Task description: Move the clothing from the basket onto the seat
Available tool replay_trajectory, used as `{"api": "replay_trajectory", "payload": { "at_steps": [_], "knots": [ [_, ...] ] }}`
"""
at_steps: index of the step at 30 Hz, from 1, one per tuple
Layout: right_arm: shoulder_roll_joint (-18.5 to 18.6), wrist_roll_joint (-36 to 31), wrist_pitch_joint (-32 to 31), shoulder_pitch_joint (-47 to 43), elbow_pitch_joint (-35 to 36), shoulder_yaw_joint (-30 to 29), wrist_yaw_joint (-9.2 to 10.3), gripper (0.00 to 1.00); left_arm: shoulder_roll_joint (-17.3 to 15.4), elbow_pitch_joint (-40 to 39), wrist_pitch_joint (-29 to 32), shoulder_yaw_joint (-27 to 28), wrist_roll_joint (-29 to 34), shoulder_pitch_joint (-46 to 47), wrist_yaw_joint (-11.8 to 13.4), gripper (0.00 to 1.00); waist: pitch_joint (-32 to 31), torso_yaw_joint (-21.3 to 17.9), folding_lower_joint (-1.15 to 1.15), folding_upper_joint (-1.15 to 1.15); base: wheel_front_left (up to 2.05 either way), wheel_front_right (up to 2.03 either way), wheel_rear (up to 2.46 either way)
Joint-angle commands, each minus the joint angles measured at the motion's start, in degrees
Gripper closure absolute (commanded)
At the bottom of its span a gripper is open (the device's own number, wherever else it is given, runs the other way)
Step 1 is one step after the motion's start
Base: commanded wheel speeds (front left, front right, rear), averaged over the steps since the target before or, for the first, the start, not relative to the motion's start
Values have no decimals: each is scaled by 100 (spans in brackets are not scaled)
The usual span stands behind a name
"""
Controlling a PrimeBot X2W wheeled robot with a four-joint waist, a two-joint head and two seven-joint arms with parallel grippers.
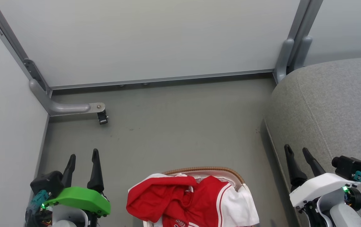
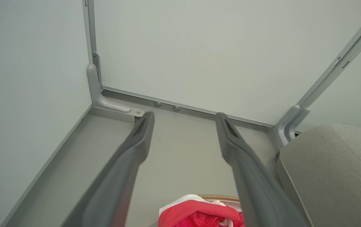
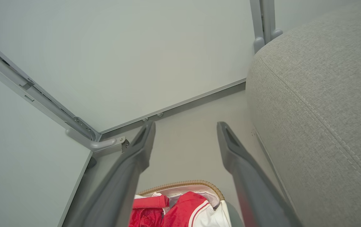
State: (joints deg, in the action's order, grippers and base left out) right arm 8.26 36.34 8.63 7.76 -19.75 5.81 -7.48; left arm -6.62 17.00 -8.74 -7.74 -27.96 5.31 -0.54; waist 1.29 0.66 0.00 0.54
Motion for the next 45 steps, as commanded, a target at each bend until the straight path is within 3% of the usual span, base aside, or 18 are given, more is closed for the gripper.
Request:
{"api": "replay_trajectory", "payload": {
  "at_steps": [1,32,45],
  "knots": [
    [67,-161,70,130,-5,13,-1,0,-63,-25,-59,-32,168,113,22,0,2,0,0,-31,0,0,0],
    [92,-1620,454,232,-335,171,-1,0,81,2,-441,-86,1740,3,-102,0,109,-29,0,-44,0,0,0],
    [193,-1999,582,490,-351,302,-1,0,193,317,-571,-428,2437,377,-314,0,766,-273,0,-50,0,0,0]
  ]
}}
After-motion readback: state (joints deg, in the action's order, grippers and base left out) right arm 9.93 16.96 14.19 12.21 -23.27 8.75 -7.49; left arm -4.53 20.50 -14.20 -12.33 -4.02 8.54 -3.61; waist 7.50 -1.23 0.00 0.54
